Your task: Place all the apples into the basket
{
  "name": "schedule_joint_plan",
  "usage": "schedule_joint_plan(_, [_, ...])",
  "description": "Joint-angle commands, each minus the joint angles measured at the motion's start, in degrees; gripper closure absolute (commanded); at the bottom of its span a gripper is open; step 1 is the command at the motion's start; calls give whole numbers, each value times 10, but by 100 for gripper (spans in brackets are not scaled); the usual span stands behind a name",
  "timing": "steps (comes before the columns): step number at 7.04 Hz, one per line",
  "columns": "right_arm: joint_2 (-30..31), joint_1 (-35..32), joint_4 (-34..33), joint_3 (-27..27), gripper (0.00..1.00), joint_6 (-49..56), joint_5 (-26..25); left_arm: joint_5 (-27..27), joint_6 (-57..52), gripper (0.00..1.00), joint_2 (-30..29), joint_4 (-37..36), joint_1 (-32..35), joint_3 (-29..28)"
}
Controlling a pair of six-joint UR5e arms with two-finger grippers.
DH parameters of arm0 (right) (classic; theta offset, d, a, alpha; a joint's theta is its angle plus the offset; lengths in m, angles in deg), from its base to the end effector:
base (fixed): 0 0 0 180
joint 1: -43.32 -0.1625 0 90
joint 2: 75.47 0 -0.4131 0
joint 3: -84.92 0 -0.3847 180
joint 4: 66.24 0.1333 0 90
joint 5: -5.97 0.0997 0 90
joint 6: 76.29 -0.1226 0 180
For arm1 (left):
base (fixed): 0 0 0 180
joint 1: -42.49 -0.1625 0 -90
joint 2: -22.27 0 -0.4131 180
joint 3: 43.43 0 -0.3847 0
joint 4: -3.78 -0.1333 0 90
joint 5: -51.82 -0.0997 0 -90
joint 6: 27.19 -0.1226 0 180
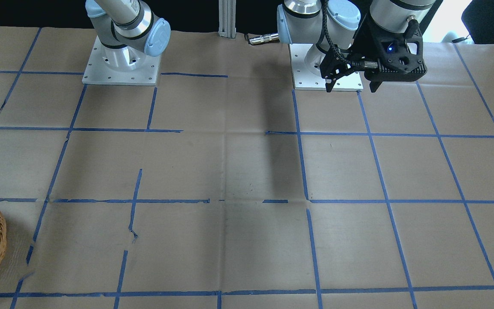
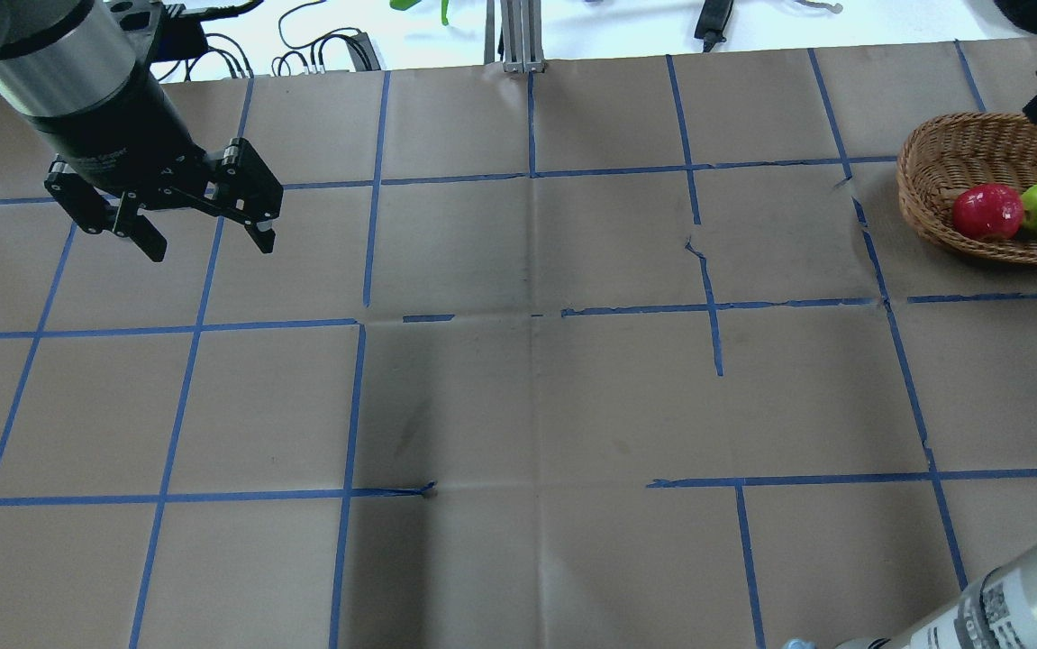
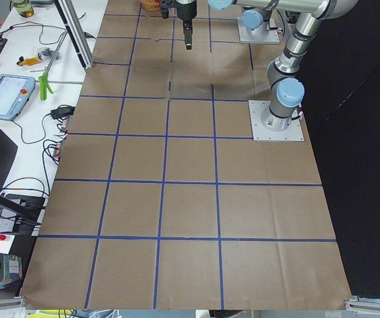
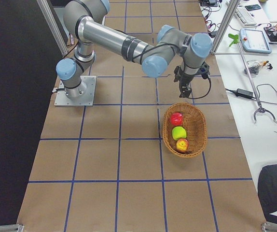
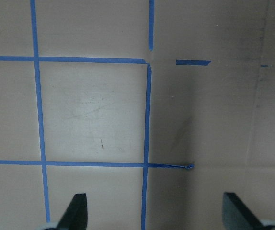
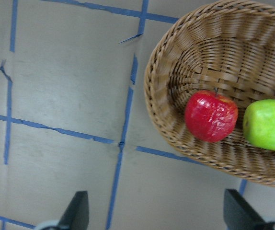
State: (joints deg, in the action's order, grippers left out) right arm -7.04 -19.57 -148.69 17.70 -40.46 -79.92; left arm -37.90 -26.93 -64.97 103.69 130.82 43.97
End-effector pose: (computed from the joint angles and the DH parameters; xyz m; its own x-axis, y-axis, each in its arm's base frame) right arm -0.1570 -0.6185 0.4222 -0.9820 -0.1437 -0.1224 -0.1504 0.9875 0.0478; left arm -0.1206 -0.4565 0.4809 -0.9994 -0.0341 0.0045 -0.0336 0.9963 0.0794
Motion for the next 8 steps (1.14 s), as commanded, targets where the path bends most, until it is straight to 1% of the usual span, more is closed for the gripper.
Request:
schedule_joint_plan(1, [80,-108,22,-63,0,-216,-11,1,0,1,1,1,0,0])
schedule_joint_plan(2, [126,-155,20,-105,0,-306,-24,1,0,1,1,1,0,1])
schedule_joint_plan(3, [168,-210,9,-141,0,-385,-25,1,0,1,1,1,0,1])
schedule_joint_plan(4, [187,-246,-3,-156,0,-446,-24,2,0,1,0,1,0,1])
schedule_joint_plan(6, [196,-280,-20,-157,0,-454,-25,2,0,1,-2,1,0,0])
schedule_joint_plan(7, [195,-280,-48,-157,0,-455,-43,1,0,1,-2,0,0,0])
schedule_joint_plan(8, [196,-281,-53,-157,0,-454,-45,1,0,1,-3,0,0,-1])
